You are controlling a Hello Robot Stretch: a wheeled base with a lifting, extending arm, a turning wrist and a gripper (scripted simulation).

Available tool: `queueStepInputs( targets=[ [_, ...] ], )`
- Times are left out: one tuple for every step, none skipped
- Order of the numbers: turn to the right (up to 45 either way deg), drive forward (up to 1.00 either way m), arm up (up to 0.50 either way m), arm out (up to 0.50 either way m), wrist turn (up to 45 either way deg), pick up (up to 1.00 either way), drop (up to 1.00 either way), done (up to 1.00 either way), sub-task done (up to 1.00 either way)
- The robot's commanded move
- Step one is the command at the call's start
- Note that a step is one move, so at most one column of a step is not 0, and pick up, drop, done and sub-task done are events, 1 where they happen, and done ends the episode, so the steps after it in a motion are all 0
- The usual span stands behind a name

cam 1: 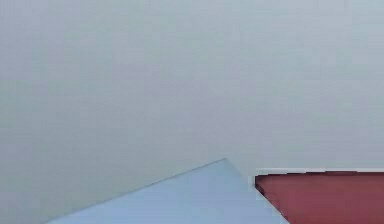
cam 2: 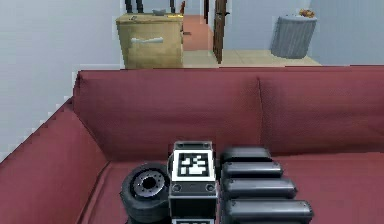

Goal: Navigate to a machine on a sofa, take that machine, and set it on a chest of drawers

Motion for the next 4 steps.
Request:
queueStepInputs(
  targets=[
    [45.0,0.0,0.0,0.0,0.0,0.0,0.0,0.0,0.0],
    [45.0,0.0,0.0,0.0,0.0,0.0,0.0,0.0,0.0],
    [45.0,0.0,0.0,0.0,0.0,0.0,0.0,0.0,0.0],
    [42.0,0.0,0.0,0.0,0.0,0.0,0.0,0.0,0.0]
  ],
)
